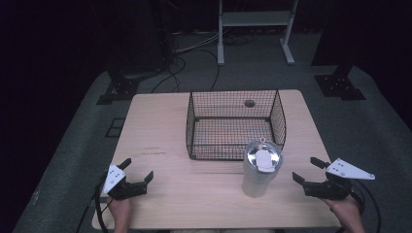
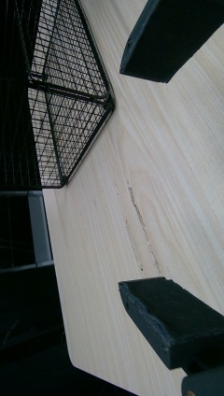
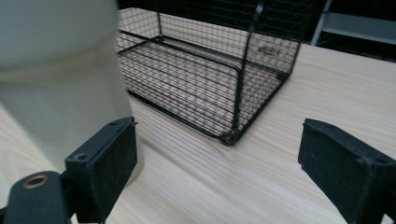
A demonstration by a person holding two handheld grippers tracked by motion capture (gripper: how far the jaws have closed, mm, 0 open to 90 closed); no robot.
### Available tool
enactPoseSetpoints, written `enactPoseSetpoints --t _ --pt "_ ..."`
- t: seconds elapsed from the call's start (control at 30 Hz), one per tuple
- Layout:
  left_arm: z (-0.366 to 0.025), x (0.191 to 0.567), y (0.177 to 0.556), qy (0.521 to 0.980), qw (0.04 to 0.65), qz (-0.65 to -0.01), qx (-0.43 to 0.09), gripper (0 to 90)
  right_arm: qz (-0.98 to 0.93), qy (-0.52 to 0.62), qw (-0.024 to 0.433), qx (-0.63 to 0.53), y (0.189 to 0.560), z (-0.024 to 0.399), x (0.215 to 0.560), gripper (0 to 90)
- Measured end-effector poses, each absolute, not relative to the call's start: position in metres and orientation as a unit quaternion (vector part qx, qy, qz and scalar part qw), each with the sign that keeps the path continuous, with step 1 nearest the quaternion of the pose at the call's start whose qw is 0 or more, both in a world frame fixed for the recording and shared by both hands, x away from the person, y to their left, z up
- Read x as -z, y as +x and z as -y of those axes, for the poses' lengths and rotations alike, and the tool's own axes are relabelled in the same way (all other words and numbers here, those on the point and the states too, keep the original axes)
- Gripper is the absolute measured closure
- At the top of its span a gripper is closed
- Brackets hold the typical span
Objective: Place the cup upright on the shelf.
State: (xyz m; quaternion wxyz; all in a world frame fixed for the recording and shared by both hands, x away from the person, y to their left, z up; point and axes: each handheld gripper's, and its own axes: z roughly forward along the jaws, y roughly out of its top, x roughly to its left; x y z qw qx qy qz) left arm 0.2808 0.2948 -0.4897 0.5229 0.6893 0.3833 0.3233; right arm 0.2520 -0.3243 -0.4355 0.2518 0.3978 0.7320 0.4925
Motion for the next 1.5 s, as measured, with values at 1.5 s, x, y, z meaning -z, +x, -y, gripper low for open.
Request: enactPoseSetpoints --t 1.5 --pt "-0.295 0.490 0.281 0.688 0.525 -0.384 -0.323 0.0 -0.781 0.299 0.184 -0.516 0.238 0.264 0.421 9.8"
